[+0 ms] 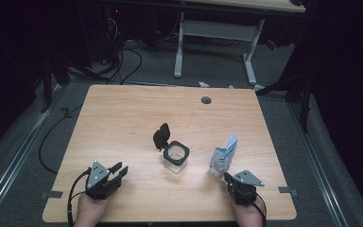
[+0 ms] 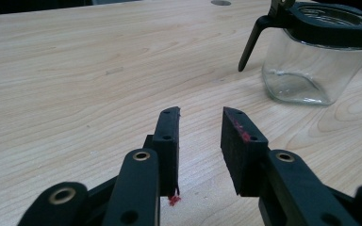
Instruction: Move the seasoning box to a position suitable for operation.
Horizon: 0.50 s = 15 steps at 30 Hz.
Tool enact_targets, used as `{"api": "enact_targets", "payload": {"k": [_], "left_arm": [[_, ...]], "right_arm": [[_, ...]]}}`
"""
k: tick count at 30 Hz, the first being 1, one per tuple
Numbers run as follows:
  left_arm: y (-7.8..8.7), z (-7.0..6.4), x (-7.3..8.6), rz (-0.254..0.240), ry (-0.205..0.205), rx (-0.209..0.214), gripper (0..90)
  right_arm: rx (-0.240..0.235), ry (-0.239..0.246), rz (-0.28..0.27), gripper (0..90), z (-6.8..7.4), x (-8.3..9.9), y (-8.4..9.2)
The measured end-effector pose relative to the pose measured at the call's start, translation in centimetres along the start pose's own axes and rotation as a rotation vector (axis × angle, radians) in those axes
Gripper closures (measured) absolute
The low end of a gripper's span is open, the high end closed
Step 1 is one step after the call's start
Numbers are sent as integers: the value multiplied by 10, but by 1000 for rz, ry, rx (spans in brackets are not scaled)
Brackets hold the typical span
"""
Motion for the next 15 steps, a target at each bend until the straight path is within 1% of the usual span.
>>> {"api": "enact_targets", "payload": {"k": [4,6,7,11,15], "left_arm": [[0,1,1,2,1,-1,679],[0,1,1,3,2,-2,679],[0,1,1,3,2,-2,679],[0,1,0,0,4,-1,679],[1,1,-1,-2,5,-2,679]], "right_arm": [[-17,3,-1,900,7,1,1],[-24,11,-1,900,12,0,1],[-29,23,-3,900,15,0,0],[-41,33,-10,900,26,-5,-1],[-46,46,-12,900,34,-11,-6]]}}
Point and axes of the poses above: each handheld gripper's, and its own axes: y roughly backward along the jaws, x roughly out of its underside, z roughly to its left, the point moved 7 cm from there along -y, roughly forward along the jaws, and after that the axes turned 11 degrees about x, right-handed, at the moved point
